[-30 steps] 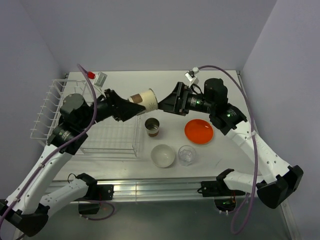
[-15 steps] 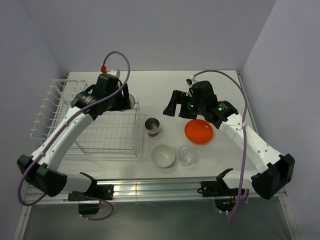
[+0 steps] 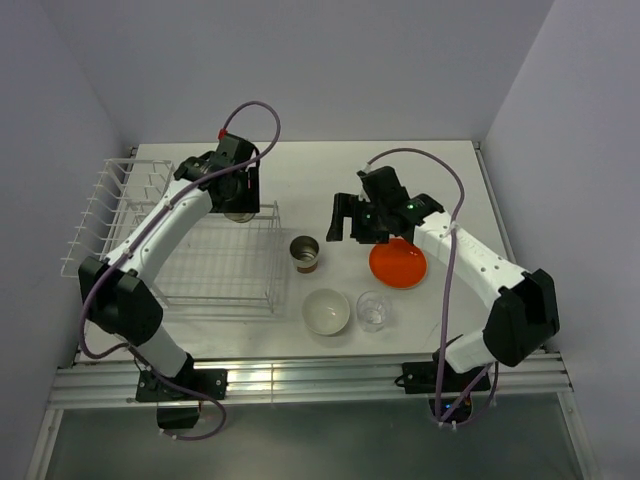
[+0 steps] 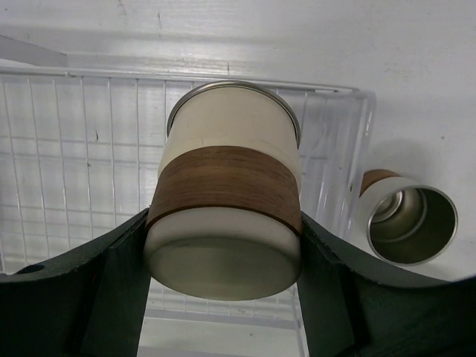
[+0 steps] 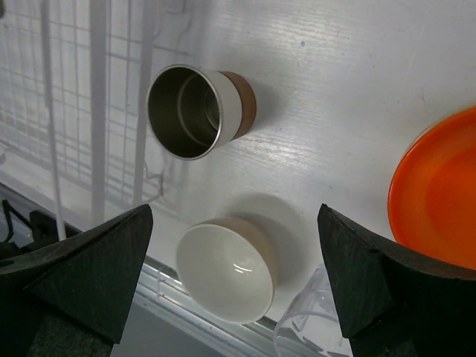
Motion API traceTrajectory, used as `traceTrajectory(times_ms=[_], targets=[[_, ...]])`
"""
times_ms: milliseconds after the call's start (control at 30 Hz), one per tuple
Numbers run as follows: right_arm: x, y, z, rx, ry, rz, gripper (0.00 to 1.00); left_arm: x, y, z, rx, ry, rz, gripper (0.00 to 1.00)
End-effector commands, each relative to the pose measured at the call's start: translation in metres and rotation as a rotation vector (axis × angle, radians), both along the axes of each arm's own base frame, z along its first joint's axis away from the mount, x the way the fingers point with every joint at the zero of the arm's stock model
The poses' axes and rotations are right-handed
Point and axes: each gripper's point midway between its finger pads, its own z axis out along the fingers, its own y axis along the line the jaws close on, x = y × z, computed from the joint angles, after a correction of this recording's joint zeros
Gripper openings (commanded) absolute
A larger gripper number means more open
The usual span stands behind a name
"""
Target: Load the mixed dishes into the dish rack
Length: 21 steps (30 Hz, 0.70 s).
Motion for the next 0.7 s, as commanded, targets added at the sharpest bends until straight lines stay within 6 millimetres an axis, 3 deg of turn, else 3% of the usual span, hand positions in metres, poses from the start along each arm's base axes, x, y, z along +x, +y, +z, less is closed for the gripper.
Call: traceTrajectory(times_ms=[0,133,467,667], targets=[[0.009,0.006,-0.012,-0.025,-0.010,0.022,0.99,0.009,-0.004,-0.008,-0.002,0.040,-0.044,0.00],[0.011,0.012,-0.016,-0.029,-0.002,0.031,0.99,0.008,-0.010,-0.030,-0.024,0.112,-0.077,0.00],[0.021,0.031,-0.032,-0.039,0.030,0.054,0.99,0.006,-0.020,-0.063,-0.044,0.220,-0.138,0.00],[0.026,0.047,-0.047,-0.056,0.054,0.065,0.98,0.017,-0.021,-0.083,-0.041,0.253,-0.136,0.17]])
